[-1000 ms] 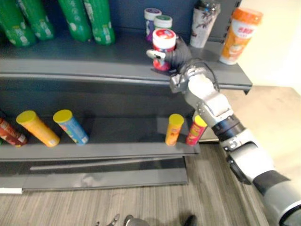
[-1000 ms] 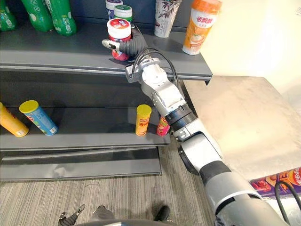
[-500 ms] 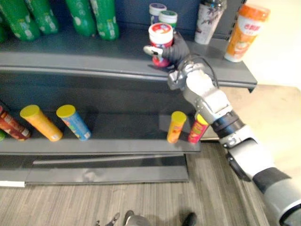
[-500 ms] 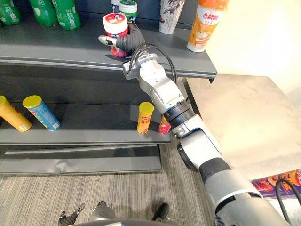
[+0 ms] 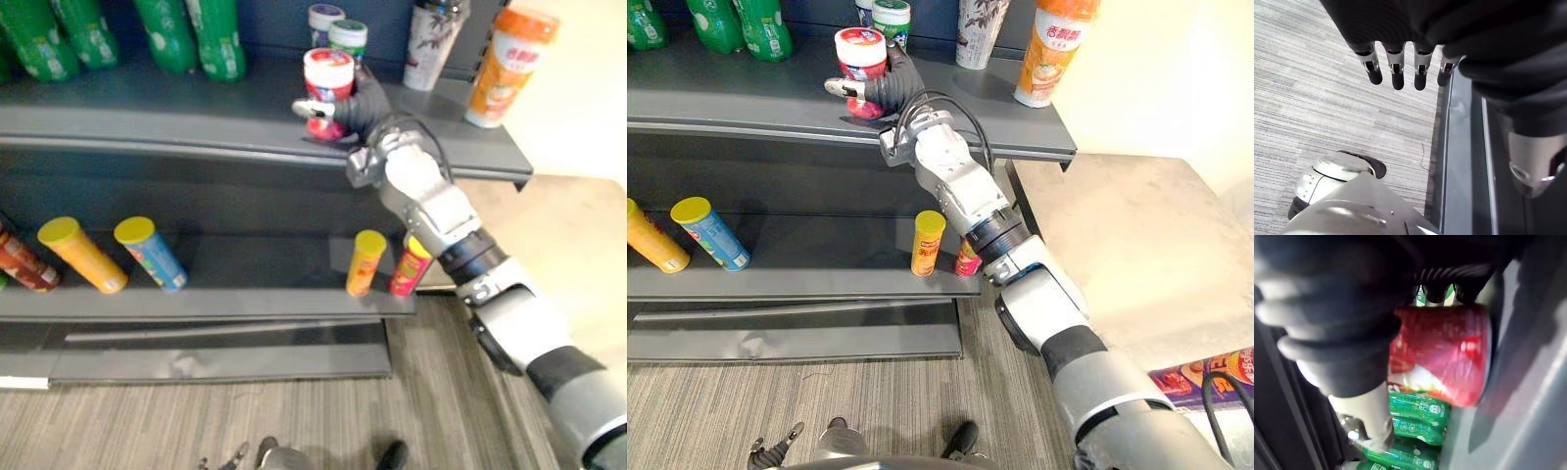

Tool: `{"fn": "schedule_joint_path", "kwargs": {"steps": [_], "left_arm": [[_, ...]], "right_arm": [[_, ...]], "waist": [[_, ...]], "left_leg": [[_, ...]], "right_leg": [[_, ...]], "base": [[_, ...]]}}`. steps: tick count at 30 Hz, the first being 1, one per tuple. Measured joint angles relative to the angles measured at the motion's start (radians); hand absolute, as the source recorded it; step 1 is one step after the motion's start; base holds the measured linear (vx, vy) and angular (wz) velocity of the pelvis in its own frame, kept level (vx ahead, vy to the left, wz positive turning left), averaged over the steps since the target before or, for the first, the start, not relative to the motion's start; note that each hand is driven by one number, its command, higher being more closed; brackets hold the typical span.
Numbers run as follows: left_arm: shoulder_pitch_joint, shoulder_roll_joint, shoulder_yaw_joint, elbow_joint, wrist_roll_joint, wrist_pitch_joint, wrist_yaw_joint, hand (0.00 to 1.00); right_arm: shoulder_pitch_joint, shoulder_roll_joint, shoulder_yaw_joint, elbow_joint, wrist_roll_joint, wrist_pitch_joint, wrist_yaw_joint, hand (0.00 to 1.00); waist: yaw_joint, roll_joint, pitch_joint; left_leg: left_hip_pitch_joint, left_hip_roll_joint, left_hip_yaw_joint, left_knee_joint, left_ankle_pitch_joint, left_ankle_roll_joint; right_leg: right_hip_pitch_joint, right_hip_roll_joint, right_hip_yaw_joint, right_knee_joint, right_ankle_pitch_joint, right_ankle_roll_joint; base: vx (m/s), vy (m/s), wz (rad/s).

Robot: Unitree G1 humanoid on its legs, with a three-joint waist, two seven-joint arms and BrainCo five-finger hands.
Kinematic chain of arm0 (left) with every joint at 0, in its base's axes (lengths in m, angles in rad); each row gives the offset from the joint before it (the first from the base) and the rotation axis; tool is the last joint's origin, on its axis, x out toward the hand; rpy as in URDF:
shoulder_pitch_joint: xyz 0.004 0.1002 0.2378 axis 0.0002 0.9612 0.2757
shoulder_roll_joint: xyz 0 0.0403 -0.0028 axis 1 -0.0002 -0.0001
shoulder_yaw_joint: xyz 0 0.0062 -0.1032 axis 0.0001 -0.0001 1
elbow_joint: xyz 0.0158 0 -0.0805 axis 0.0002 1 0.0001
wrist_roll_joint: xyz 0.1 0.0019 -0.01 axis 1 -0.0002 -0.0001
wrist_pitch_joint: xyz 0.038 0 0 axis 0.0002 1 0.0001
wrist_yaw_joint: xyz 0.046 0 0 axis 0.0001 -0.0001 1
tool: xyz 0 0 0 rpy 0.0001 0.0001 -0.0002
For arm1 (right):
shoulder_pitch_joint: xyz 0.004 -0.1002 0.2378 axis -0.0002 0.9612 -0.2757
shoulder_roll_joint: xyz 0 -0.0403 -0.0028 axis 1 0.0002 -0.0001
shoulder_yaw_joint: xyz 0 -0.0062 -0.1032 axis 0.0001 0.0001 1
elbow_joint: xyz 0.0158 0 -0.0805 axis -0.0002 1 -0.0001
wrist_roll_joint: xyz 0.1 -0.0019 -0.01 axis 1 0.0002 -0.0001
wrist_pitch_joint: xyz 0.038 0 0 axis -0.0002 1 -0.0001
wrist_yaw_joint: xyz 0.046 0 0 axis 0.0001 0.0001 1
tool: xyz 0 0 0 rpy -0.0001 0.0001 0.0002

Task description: Put the gum and the chips on the shelf.

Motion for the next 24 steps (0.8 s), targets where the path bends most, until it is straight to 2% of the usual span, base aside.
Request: {"fn": "schedule_joint_path", "kwargs": {"steps": [16, 24], "left_arm": [[-0.002, 0.009, -0.009, -0.003, 0.003, 0.0, 0.002, 0.0], [-0.003, 0.009, -0.01, -0.003, 0.005, 0.0, 0.002, 0.0]], "right_arm": [[-0.013, 0.0, 0.009, 0.0, -0.001, -0.018, 0.0, 0.0], [-0.068, -0.011, 0.008, -0.034, -0.007, -0.062, -0.001, 0.0]], "waist": [[-0.003, -0.011, 0.007], [-0.008, -0.013, 0.007]], "left_leg": [[0.014, 0.001, 0.017, -0.003, 0.0, -0.001], [0.016, 0.002, 0.037, -0.004, 0.0, -0.001]], "right_leg": [[-0.004, 0.002, 0.016, 0.0, 0.0, 0.0], [-0.017, 0.006, 0.038, 0.0, 0.005, -0.004]], "base": [[0.0, 0.0, -0.02], [0.03, 0.018, -0.07]]}}
